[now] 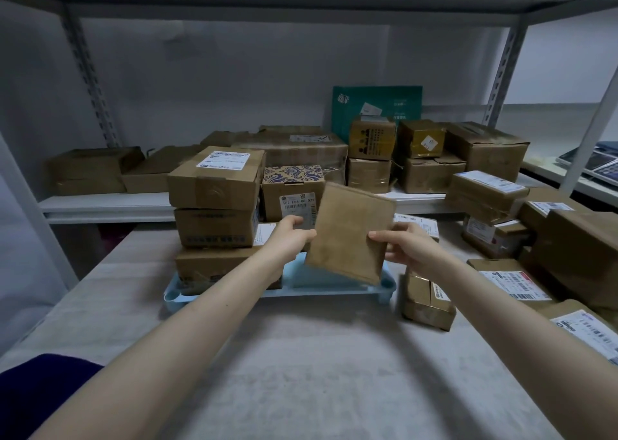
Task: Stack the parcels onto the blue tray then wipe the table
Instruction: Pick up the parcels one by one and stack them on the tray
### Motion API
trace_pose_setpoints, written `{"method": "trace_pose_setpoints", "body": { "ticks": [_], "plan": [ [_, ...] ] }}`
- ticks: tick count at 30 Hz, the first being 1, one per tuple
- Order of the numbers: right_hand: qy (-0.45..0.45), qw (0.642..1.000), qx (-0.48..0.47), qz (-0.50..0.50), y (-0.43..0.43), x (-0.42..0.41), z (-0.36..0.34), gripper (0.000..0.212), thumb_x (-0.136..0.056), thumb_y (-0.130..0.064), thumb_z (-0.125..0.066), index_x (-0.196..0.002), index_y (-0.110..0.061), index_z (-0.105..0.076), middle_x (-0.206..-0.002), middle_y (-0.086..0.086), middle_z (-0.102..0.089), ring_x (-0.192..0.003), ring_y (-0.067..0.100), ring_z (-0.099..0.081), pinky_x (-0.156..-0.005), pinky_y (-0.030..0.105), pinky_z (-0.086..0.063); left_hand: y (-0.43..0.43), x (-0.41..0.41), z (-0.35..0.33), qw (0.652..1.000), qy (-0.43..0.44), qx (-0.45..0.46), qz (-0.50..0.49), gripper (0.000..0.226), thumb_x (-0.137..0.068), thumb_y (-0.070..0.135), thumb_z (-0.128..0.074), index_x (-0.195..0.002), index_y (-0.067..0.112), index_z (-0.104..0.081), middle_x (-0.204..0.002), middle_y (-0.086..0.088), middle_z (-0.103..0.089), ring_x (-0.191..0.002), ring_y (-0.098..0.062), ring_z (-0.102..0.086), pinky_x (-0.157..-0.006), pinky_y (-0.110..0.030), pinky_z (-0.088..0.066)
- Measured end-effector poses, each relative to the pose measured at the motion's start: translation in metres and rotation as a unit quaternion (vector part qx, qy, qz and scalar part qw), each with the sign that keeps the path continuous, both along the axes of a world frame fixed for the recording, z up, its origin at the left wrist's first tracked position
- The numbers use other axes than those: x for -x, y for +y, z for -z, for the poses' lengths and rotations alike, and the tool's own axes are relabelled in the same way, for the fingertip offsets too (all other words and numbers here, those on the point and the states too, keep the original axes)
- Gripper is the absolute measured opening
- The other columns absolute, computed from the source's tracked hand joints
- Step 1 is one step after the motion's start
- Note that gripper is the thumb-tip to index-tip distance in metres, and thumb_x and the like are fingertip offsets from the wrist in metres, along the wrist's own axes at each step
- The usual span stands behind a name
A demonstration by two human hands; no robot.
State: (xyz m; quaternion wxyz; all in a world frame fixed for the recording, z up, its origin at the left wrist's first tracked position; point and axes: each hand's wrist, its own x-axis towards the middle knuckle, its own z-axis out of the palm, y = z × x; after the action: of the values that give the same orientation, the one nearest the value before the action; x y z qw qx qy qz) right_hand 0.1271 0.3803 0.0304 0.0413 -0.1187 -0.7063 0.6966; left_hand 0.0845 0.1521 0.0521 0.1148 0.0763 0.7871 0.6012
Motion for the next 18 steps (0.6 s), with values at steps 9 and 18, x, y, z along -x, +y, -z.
{"method": "trace_pose_setpoints", "body": {
  "ticks": [9,18],
  "plan": [
    [0.075,0.949,-0.169,0.254,0.013,0.028,-0.018,0.066,-0.063,-0.030,-0.084,-0.118,-0.011,-0.052,-0.113,0.005,-0.062,-0.104,0.024,-0.061,-0.086,0.039,-0.053,0.003,0.018,-0.010,0.999,0.021,0.025,-0.027,0.037,-0.094,0.011,-0.057,-0.129,0.012,-0.049,-0.138,-0.010,-0.047,-0.124,-0.025,-0.048,-0.091,-0.034,-0.044],
    [0.034,0.968,-0.217,0.118,0.024,0.092,-0.019,0.067,-0.077,-0.005,-0.078,-0.136,-0.008,-0.046,-0.126,0.013,-0.060,-0.110,0.028,-0.060,-0.085,0.037,-0.053,0.021,0.038,-0.031,0.961,0.252,0.093,-0.059,0.026,-0.090,0.007,-0.056,-0.114,0.017,-0.057,-0.117,-0.003,-0.054,-0.107,-0.016,-0.052,-0.084,-0.027,-0.046]
  ]
}}
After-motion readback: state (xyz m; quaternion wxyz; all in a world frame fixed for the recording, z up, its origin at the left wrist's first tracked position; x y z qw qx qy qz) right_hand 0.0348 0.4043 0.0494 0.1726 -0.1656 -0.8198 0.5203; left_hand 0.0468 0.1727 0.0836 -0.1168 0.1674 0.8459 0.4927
